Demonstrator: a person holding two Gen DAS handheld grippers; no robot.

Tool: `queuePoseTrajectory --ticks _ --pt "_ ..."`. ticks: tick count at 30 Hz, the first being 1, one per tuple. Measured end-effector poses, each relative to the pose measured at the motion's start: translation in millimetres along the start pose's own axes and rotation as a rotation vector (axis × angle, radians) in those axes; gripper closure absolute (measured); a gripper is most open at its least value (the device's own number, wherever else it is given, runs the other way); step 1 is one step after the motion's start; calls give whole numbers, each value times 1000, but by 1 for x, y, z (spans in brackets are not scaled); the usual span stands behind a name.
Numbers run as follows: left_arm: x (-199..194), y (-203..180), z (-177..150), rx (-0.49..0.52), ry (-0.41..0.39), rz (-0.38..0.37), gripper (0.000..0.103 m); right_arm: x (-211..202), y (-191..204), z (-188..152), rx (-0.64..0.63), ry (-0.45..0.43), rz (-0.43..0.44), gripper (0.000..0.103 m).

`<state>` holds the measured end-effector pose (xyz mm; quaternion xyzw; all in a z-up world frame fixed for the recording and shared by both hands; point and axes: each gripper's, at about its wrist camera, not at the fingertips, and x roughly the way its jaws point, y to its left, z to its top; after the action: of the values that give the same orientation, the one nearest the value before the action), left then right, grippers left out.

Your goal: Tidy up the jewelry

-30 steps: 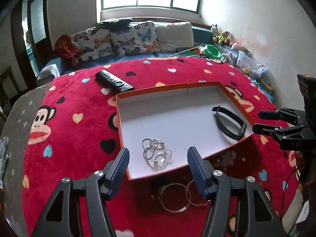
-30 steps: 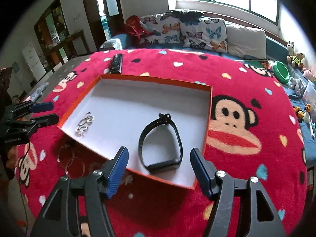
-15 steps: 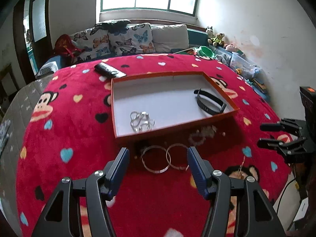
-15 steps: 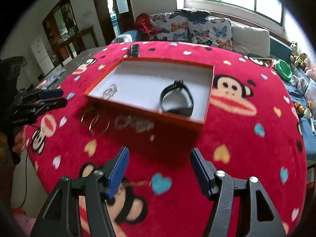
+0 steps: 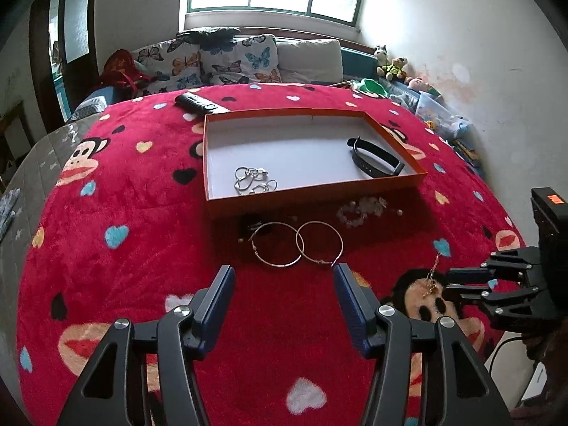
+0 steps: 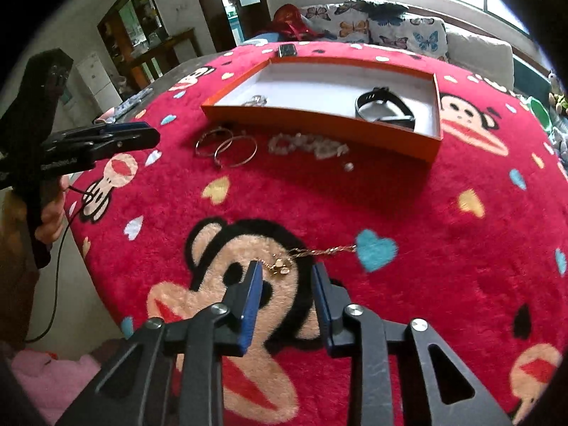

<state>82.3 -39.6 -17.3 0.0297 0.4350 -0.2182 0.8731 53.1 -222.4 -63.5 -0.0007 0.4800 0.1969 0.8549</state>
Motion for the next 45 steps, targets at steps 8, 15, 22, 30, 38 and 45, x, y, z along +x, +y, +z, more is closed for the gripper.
queuePoseTrajectory --ticks 8,15,22,30,38,45 --pt "4 3 -4 -8 10 -8 44 8 3 -2 19 5 -6 78" --pt "9 2 -6 -2 19 -16 45 10 6 0 32 -1 -35 82" --pt "14 1 -8 0 28 -18 45 13 14 -1 -27 -5 -80 89" --pt "17 -2 -10 6 30 -34 45 8 16 -2 -40 -19 -75 90" --pt "28 -13 -8 33 34 -64 47 -16 14 4 -23 -77 -58 90" --pt "41 -7 7 17 30 -53 53 -33 9 13 -8 -131 -56 90"
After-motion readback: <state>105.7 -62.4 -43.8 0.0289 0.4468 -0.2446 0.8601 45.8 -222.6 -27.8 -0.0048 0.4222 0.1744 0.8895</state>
